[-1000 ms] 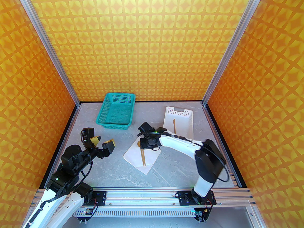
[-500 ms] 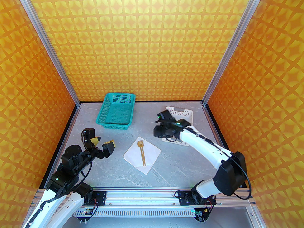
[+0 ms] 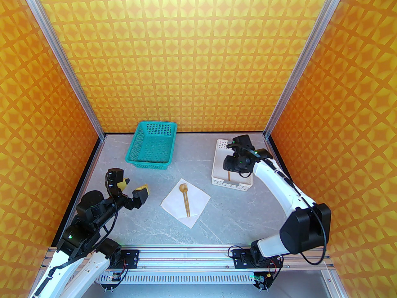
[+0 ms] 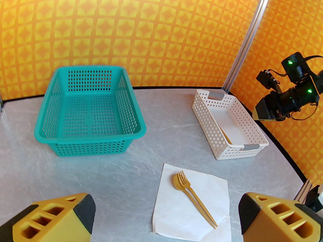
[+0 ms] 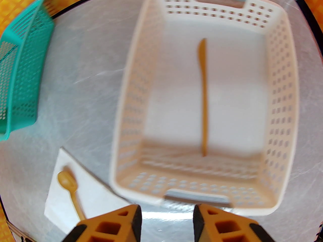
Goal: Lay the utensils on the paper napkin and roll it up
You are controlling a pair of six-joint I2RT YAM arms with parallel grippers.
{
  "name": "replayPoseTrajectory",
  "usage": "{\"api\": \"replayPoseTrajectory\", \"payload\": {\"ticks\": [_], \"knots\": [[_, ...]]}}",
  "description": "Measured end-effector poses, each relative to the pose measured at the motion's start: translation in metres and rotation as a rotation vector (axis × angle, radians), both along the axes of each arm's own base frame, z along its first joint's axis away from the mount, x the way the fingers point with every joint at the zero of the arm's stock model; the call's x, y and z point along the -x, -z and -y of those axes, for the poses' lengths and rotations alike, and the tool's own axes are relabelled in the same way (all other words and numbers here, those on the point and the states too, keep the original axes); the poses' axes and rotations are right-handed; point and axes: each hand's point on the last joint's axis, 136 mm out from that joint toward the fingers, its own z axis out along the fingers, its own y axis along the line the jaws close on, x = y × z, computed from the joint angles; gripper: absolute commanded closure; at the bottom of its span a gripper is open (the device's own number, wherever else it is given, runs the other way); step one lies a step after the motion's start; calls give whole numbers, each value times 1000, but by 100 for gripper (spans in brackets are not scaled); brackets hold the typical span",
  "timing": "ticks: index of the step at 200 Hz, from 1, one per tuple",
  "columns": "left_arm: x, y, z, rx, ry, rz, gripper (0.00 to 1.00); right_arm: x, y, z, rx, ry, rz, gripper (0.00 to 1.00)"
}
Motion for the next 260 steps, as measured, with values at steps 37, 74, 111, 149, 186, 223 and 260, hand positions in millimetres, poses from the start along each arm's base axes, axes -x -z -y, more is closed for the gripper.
{"api": "replayPoseTrajectory", "payload": {"ticks": [37, 74, 111, 149, 186, 223, 260], "knots": [[1, 4, 0, -34, 8, 1, 1, -14, 20, 17, 14, 26, -54, 60], [1, 6, -1, -44, 10, -2, 1, -24, 35, 28, 26, 39, -91, 58], [2, 7, -1, -50, 11, -8, 1, -39, 53, 34, 37, 41, -130, 58], [2, 9, -1, -54, 11, -12, 1, -53, 77, 35, 46, 34, -184, 59], [2, 9, -1, -54, 11, -13, 1, -67, 97, 34, 55, 20, -223, 60], [2, 9, -1, -54, 11, -13, 1, -77, 113, 33, 60, 12, -254, 61], [2, 9, -1, -54, 11, -13, 1, -82, 131, 33, 67, 0, -297, 61]]}}
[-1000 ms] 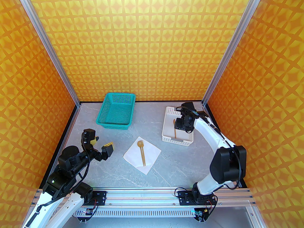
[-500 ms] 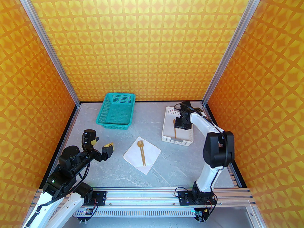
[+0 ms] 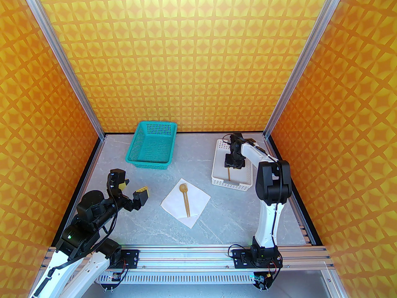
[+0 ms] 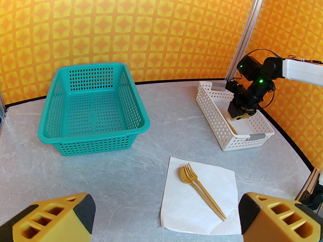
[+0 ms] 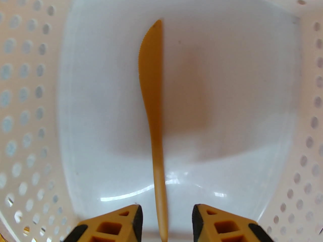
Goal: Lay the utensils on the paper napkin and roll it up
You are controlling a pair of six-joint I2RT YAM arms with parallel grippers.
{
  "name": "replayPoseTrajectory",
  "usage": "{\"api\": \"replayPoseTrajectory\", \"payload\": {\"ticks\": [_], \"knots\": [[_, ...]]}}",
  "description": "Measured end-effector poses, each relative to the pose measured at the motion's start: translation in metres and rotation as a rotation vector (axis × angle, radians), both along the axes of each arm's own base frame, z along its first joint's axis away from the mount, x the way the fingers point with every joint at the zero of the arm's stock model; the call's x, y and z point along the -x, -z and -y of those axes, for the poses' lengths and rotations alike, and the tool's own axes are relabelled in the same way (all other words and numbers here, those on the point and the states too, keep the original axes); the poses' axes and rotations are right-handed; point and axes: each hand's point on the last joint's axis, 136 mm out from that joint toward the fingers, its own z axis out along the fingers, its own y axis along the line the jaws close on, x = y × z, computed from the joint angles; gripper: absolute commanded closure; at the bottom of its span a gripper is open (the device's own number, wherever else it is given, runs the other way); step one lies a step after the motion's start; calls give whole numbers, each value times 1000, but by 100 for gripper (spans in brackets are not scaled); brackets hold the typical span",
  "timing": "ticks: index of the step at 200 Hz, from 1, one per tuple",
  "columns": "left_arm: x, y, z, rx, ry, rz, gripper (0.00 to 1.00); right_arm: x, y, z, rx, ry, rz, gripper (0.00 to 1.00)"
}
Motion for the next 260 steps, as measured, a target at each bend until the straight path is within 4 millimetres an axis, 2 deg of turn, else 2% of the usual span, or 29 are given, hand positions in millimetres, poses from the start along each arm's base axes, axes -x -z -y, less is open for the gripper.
{"api": "replayPoseTrajectory", "payload": {"ticks": [76, 260], "knots": [[0, 0, 0, 3, -1, -2, 1, 0, 24, 0, 8, -17, -74, 64], [-1, 3, 0, -4, -1, -16, 1, 0, 27, 1, 14, -46, -106, 87]]}}
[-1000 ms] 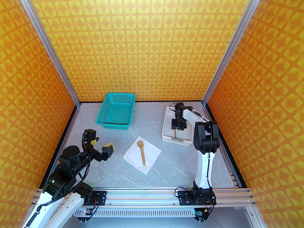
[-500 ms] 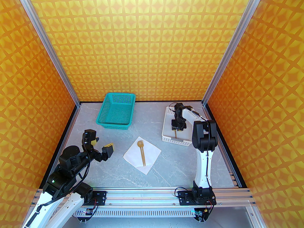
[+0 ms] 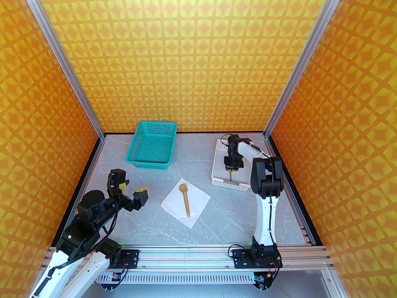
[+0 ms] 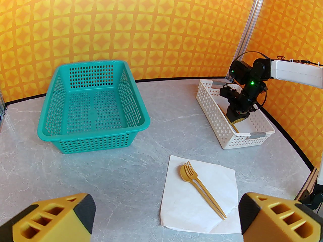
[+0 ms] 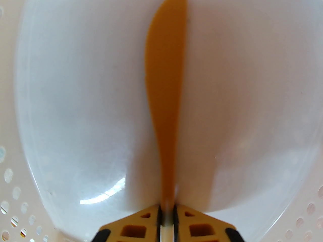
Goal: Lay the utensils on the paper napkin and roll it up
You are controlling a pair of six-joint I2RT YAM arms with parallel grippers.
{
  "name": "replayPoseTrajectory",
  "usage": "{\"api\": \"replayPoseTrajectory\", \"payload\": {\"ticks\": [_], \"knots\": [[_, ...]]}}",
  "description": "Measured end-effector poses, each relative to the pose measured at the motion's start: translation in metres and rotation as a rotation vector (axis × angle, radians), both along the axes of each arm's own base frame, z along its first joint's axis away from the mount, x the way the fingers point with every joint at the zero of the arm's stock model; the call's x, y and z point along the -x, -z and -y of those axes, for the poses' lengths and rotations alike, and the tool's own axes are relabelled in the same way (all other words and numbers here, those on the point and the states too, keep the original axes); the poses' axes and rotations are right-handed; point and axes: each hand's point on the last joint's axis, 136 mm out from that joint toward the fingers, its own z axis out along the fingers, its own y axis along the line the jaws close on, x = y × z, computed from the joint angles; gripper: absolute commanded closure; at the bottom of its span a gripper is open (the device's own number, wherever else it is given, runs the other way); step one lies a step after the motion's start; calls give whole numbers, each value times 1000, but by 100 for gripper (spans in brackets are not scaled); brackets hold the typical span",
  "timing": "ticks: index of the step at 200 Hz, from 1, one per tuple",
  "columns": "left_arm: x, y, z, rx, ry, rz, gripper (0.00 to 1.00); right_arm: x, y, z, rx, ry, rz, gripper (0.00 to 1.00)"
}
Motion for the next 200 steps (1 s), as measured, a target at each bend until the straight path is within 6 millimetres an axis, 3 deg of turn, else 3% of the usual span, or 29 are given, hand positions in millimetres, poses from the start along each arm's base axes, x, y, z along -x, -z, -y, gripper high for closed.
{"api": "replayPoseTrajectory", "payload": {"ticks": [121, 155, 200], "knots": [[-2, 1, 1, -2, 0, -8, 1, 0, -7, 0, -1, 0, 17, 87], [-2, 1, 1, 16, -6, -19, 1, -3, -24, 0, -3, 0, 54, 88], [-5, 13, 3, 64, -21, -63, 1, -5, -63, 0, -5, 1, 140, 88]]}}
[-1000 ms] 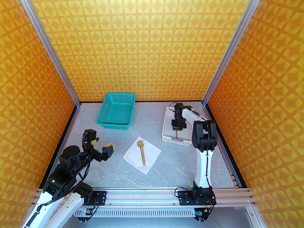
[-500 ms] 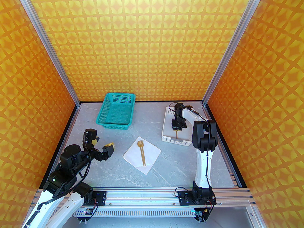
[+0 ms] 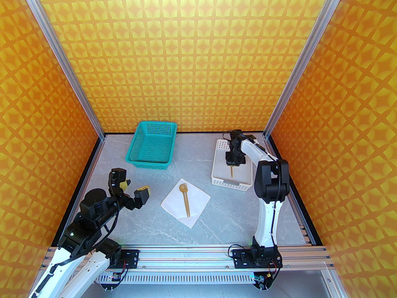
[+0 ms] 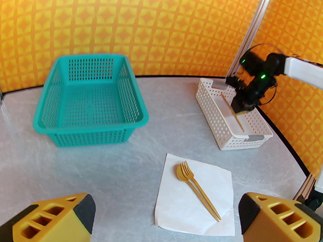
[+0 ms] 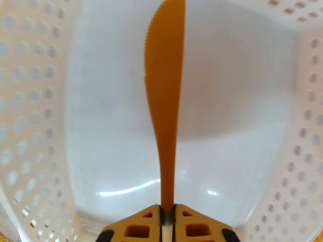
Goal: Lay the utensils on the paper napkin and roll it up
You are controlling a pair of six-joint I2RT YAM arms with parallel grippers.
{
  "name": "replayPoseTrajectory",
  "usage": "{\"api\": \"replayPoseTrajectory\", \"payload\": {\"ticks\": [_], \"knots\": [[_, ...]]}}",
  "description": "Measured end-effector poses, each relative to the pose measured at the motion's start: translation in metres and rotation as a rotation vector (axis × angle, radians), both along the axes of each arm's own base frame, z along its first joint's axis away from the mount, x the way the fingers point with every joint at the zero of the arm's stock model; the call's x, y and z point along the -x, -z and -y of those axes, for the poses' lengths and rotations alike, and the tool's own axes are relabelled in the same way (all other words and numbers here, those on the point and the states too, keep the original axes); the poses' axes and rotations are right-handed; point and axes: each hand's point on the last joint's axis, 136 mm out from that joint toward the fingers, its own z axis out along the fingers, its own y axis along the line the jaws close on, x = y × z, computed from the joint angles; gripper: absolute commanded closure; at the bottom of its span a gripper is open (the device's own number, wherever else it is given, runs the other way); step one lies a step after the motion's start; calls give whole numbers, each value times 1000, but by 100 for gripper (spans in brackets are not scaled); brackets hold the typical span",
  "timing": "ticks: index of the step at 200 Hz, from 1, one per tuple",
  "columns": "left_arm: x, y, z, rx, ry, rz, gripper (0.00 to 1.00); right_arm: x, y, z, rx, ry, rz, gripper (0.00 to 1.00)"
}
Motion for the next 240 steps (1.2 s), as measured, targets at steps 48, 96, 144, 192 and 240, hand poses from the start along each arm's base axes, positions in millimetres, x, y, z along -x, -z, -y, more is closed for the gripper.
{"api": "replayPoseTrajectory", "payload": {"ticks": [48, 96, 144, 192, 240], "knots": [[-5, 26, 7, 84, -12, -87, 1, 7, -39, -1, -11, 3, 79, 88], [-7, 56, 18, 154, -2, -208, 1, 27, -76, -11, -75, 4, 152, 88], [-5, 72, 21, 196, -5, -271, 1, 61, -104, -50, -119, -55, 207, 88], [-3, 93, 23, 238, -16, -328, 1, 105, -112, -101, -204, -113, 233, 88], [-1, 109, 23, 260, -28, -370, 1, 148, -84, -154, -264, -164, 173, 88]]}}
